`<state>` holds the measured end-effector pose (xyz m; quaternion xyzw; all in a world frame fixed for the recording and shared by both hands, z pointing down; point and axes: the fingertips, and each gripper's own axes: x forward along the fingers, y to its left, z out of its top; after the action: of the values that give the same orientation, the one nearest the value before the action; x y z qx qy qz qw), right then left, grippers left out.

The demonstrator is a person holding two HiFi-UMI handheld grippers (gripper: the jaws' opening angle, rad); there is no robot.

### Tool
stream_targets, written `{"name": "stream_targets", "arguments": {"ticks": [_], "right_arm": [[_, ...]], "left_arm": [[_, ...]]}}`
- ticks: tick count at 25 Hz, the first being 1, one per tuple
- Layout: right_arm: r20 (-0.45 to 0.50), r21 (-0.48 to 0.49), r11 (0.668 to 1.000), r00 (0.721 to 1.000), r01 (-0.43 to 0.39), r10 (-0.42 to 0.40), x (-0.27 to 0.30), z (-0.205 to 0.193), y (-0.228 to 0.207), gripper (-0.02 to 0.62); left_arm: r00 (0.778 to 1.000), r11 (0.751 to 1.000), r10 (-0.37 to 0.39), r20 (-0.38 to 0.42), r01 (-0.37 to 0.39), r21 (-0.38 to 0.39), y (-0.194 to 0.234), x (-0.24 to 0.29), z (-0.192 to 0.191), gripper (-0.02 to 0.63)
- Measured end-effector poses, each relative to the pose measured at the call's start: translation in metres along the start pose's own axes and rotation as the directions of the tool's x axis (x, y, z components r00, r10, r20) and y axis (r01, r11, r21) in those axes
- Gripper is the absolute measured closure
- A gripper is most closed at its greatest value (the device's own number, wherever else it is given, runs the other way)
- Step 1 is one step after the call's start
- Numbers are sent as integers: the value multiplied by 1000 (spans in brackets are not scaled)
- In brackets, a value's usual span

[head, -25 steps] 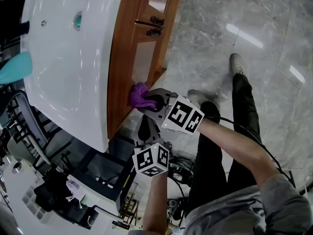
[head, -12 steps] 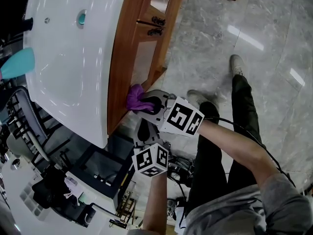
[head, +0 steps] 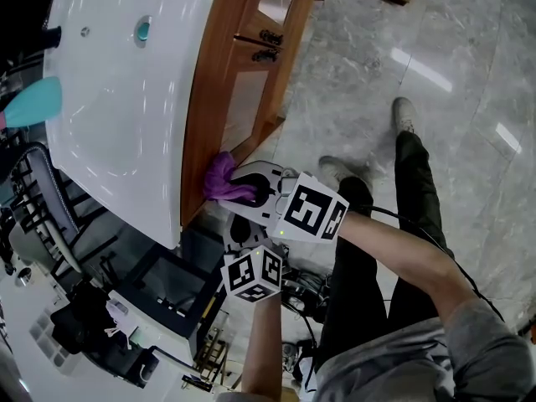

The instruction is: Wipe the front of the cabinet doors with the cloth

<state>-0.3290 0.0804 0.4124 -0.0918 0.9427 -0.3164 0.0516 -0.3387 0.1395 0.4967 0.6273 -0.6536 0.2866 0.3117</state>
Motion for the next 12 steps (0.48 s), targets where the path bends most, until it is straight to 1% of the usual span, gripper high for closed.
{"name": "stream_targets", "arguments": {"ticks": [6, 12], "right_arm": [[6, 5, 1000, 1000, -11, 10, -6, 6, 1, 534], [6, -7, 1000, 1000, 25, -25, -31, 27, -2, 534]], "left_arm": [[1000, 1000, 9, 14, -9, -3, -1, -5, 5, 598], [999, 1000, 0, 45, 1, -20, -16, -21, 24, 598]]}}
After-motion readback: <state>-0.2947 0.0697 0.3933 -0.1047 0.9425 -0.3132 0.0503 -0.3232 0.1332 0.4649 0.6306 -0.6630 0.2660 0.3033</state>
